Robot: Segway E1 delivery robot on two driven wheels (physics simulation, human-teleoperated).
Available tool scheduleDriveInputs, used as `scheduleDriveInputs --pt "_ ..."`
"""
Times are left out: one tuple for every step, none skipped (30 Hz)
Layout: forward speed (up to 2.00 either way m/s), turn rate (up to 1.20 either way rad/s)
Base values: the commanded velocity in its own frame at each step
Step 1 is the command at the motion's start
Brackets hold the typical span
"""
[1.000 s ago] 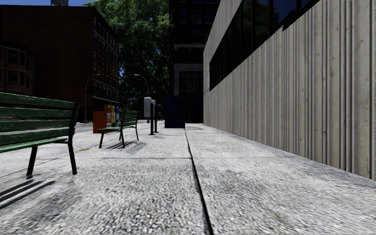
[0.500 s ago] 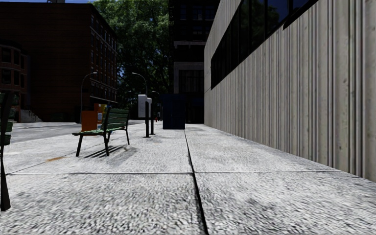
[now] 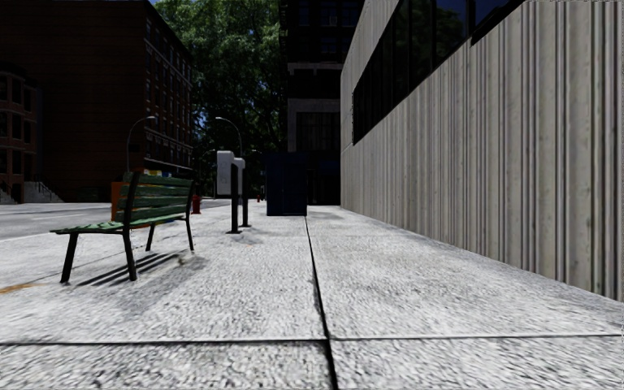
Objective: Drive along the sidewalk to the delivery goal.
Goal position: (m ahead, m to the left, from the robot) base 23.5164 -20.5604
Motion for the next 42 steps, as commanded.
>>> scheduleDriveInputs --pt "2.0 0.0" --pt "2.0 0.0" --pt "2.0 0.0" --pt "2.0 0.0" --pt "2.0 0.0" --pt "2.0 0.0" --pt "2.0 0.0" --pt "2.0 0.0" --pt "2.0 0.0" --pt "2.0 0.0" --pt "2.0 0.0" --pt "2.0 0.0" --pt "2.0 0.0" --pt "2.0 0.0" --pt "2.0 0.0" --pt "2.0 0.0" --pt "2.0 0.0" --pt "2.0 0.0" --pt "2.0 0.0" --pt "2.0 -0.13" --pt "2.0 -0.24" --pt "2.0 -0.24" --pt "2.0 -0.27" --pt "2.0 -0.28" --pt "2.0 -0.29" --pt "2.0 -0.29" --pt "2.0 -0.22" --pt "2.0 0.0" --pt "2.0 0.0" --pt "2.0 0.0" --pt "2.0 0.0" --pt "2.0 0.0" --pt "2.0 0.0" --pt "2.0 0.0" --pt "2.0 0.0" --pt "2.0 0.0" --pt "2.0 0.0" --pt "2.0 0.0" --pt "2.0 0.0" --pt "2.0 -0.15" --pt "2.0 -0.15" --pt "2.0 -0.33"
